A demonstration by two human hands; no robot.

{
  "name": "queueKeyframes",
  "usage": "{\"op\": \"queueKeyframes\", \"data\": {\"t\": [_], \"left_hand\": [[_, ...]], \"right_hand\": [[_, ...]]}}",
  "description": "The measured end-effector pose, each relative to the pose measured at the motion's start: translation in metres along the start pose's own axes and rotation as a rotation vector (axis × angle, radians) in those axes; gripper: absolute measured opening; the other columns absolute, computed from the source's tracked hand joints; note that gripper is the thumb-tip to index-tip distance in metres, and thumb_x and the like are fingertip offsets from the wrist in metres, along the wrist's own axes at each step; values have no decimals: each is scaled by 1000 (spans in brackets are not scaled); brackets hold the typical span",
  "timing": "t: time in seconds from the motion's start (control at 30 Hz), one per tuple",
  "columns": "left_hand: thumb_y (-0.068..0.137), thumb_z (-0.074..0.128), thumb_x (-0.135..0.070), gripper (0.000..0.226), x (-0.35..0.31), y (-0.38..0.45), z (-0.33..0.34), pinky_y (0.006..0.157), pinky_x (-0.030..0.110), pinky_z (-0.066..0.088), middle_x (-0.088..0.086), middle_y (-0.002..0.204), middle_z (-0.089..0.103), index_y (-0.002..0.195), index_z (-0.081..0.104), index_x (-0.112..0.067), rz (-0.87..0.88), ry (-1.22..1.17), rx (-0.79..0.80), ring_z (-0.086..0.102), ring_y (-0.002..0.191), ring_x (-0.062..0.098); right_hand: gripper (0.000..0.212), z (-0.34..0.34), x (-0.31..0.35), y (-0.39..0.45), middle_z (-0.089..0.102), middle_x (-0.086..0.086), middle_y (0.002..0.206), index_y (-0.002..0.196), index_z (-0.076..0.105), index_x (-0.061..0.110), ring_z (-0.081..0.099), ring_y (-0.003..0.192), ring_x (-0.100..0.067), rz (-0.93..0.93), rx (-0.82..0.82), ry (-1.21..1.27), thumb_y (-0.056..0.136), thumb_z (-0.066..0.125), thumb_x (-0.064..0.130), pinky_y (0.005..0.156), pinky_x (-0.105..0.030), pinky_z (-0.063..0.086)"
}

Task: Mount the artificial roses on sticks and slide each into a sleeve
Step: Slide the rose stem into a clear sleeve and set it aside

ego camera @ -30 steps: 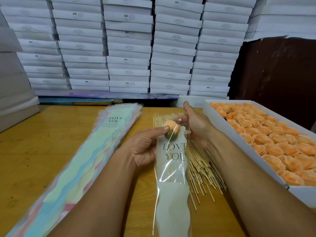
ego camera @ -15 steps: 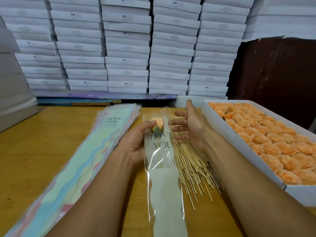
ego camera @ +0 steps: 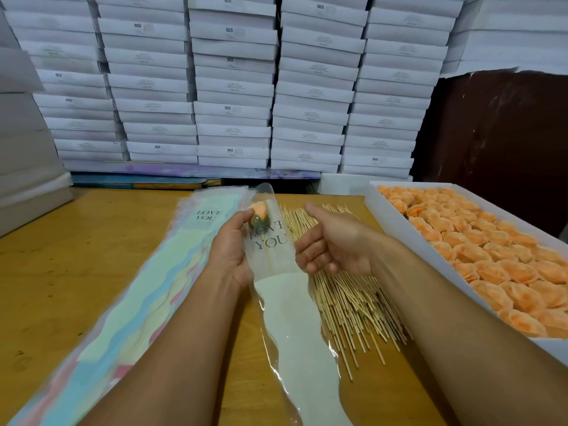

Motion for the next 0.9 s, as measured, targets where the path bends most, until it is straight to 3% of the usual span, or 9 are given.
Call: {"op": "queueKeyframes", "data": {"t": [0.1, 0.2, 0.27, 0.33, 0.4, 0.6, 0.7, 0.8, 0.9], "left_hand": [[93, 60, -28, 28, -3, 3, -2, 62, 38, 60, 15, 78, 71, 111, 65, -7, 29, -80, -23, 69, 65, 28], [92, 62, -26, 29, -5, 3, -4, 65, 42, 61, 16, 82, 72, 114, 66, -7, 54, -137, -61, 70, 69, 29], [93, 63, -24, 28, -9, 3, -6, 60, 42, 61, 14, 83, 75, 115, 67, -7, 86, -155, -109, 72, 67, 28], [95, 62, -24, 35, -13, 3, -11, 74, 43, 61, 15, 103, 75, 124, 66, -6, 121, -178, -138, 72, 88, 31], [97, 60, -26, 40, -17, 4, -14, 87, 45, 55, 16, 124, 68, 131, 62, -5, 125, -182, -150, 65, 104, 33], [98, 58, -26, 47, -19, 5, -11, 100, 45, 48, 13, 137, 60, 140, 54, -5, 91, -279, -104, 59, 111, 30], [97, 60, -28, 46, -18, 8, -16, 110, 50, 42, 15, 139, 59, 137, 57, -5, 98, -228, -133, 58, 126, 32], [97, 61, -32, 46, -18, 9, -18, 108, 50, 45, 15, 138, 60, 136, 58, -8, 100, -181, -133, 57, 129, 32], [95, 57, -51, 59, -14, 8, -12, 94, 47, 53, 15, 133, 64, 137, 57, -9, 61, -183, -41, 65, 113, 31]], "right_hand": [[75, 11, -5, -21, 73, -16, 78, 104, 68, -2, 71, 63, -23, 26, 177, -72, 85, 58, 70, 37, -22, 41], [48, 26, -15, -49, 74, -18, 88, 101, 70, 2, 71, 59, -18, 11, 474, -30, 87, 72, 47, 37, -18, 44], [25, 38, -18, -63, 75, -13, 87, 95, 74, 5, 69, 55, -12, -11, 641, -24, 91, 72, 30, 38, -15, 46], [14, 51, -17, -74, 76, -7, 86, 92, 75, 7, 67, 52, -8, -36, 763, -26, 92, 68, 18, 38, -14, 46], [19, 62, -16, -79, 77, 0, 83, 88, 78, 15, 67, 51, -5, -63, 843, -21, 95, 61, 10, 39, -12, 46], [15, 75, -23, -71, 71, -16, 95, 97, 70, 2, 69, 57, -12, -33, 773, 52, 86, 70, 13, 37, -13, 45], [17, 77, -24, -68, 71, -14, 98, 105, 65, 1, 70, 62, -14, -36, 729, 67, 90, 65, 8, 39, -13, 46], [24, 78, -23, -68, 71, -12, 97, 111, 61, -3, 68, 65, -14, -44, 712, 53, 90, 64, 8, 40, -13, 46], [12, 77, -20, -68, 73, -9, 91, 101, 65, 0, 64, 54, -9, -64, 708, 62, 91, 62, 6, 40, -13, 44]]}}
Point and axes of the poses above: each hand's wrist, its own y-axis towards the middle knuckle, its own z-axis out of the palm, x = y × z, the point moved 6 cm from there along y, towards the middle knuckle
